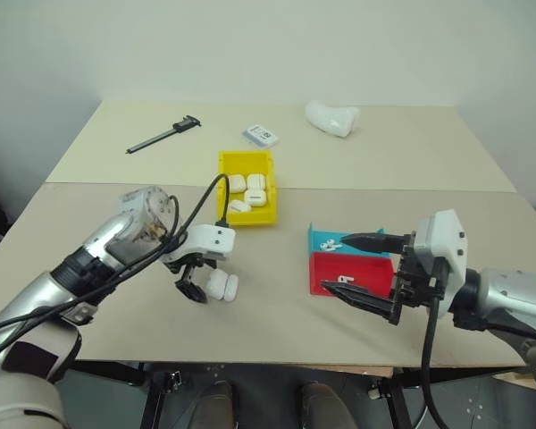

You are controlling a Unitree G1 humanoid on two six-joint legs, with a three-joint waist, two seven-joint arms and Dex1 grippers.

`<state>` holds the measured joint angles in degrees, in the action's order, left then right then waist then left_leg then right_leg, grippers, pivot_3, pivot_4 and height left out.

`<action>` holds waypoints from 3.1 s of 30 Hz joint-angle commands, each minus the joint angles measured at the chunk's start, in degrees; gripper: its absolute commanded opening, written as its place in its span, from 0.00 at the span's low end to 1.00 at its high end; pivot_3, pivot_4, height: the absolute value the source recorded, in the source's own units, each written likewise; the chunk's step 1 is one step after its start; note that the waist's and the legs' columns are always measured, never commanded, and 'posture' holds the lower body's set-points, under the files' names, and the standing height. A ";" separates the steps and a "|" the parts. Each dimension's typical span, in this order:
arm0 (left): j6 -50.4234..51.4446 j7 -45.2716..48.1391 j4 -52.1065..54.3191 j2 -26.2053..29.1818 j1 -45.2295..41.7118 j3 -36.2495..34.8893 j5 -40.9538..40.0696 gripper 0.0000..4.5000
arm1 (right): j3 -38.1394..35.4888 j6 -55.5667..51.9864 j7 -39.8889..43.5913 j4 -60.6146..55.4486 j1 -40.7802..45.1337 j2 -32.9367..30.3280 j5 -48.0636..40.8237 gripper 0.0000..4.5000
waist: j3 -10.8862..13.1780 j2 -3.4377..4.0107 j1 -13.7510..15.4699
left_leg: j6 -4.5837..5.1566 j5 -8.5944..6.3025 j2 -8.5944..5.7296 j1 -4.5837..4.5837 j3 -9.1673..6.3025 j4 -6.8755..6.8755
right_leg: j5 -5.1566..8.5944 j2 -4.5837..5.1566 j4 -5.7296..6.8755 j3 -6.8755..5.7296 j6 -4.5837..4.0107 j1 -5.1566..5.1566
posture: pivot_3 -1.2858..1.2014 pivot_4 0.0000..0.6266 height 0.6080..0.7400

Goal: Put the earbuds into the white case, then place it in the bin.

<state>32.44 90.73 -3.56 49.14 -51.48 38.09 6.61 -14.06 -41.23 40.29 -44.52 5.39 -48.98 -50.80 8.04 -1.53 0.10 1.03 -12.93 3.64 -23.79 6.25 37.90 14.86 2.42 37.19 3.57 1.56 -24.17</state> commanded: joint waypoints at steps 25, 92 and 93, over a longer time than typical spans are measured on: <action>-8.05 1.58 -3.30 -0.52 -7.43 -6.35 -11.65 0.95 | -1.56 2.32 0.15 -2.42 -1.24 0.32 -0.60 1.00 | 0.00 0.01 0.04 | 0.01 -0.01 0.01 0.01 0.03 0.04 | 0.00 -0.01 0.02 0.00 0.00 0.03 | 0.52 0.24 1.00; 4.50 0.10 12.55 10.86 4.29 -12.62 -11.40 0.99 | 0.36 2.00 0.84 -1.38 0.58 0.27 -2.82 1.00 | -0.07 0.05 -0.19 | 0.01 0.00 0.06 0.04 0.21 0.05 | 0.01 -0.07 0.03 -0.02 -0.03 0.05 | 0.52 0.24 1.00; 4.63 0.15 12.59 10.65 3.86 -11.78 -10.70 0.99 | 0.36 2.00 0.77 -1.43 0.56 0.28 -2.88 1.00 | -0.07 0.06 -0.11 | 0.01 0.00 0.05 0.04 0.21 0.05 | 0.01 -0.07 0.02 -0.01 -0.03 0.05 | 0.52 0.24 1.00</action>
<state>36.39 90.09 7.79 59.36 -46.55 24.88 -6.00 -12.82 -40.50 41.09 -44.85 5.68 -48.85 -53.11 7.97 -1.48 -0.01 1.04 -12.93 3.70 -23.74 6.46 37.94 14.88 2.35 37.20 3.57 1.53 -24.12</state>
